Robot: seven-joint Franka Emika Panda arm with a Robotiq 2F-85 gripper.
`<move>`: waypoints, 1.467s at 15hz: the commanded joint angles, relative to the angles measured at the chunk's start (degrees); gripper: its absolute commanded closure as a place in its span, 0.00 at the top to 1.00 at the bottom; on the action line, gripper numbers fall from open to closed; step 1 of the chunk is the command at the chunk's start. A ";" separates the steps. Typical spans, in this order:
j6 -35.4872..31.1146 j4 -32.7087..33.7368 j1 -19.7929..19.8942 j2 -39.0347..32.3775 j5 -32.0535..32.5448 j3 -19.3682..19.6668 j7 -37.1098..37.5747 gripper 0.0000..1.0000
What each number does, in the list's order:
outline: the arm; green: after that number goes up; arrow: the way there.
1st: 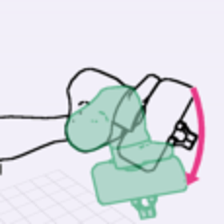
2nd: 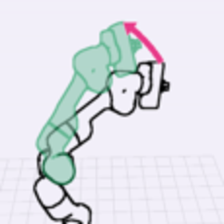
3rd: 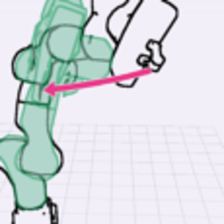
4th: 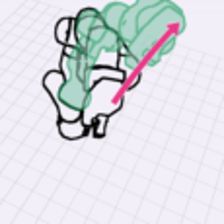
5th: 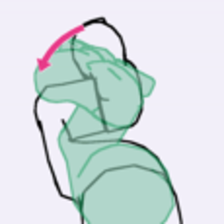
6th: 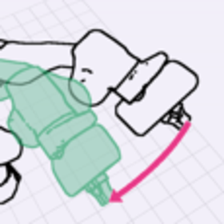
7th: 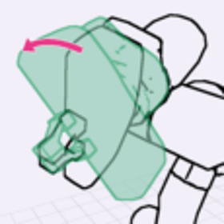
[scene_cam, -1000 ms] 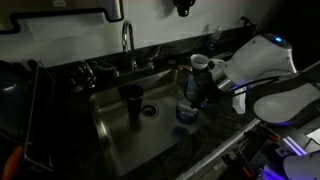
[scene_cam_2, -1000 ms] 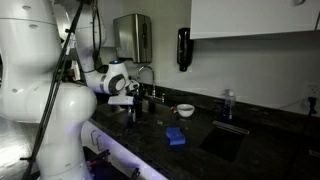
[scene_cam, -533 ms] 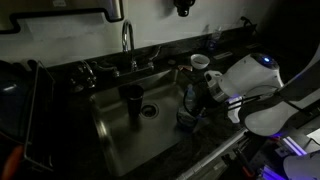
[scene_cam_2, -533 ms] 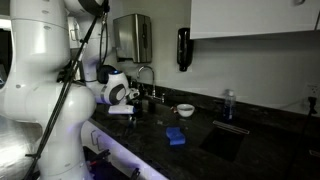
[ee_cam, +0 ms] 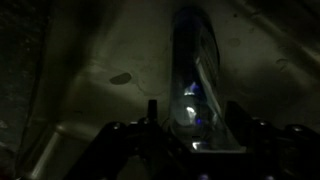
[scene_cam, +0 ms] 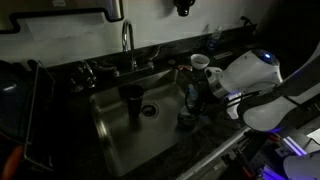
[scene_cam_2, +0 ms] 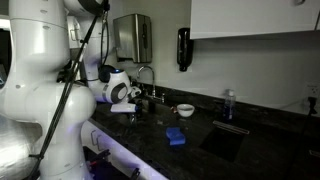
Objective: Put the spray bottle into the sink
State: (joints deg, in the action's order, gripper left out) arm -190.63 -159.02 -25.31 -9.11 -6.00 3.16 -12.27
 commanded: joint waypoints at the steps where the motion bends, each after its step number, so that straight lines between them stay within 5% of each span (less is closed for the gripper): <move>1: 1.39 0.12 0.98 2.33 0.59 1.51 -3.05 0.98; 18: 3.83 0.00 0.73 11.49 0.58 9.54 -13.79 1.00; 20: 4.43 -0.03 0.48 12.67 0.65 9.40 -14.25 1.00; 21: 4.87 -0.03 8.19 13.31 7.06 2.90 -9.35 1.00; 22: 5.08 -0.13 8.77 13.99 8.46 2.00 -8.82 1.00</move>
State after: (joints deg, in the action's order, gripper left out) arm -188.29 -158.79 -23.64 2.03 -3.67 11.09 -23.85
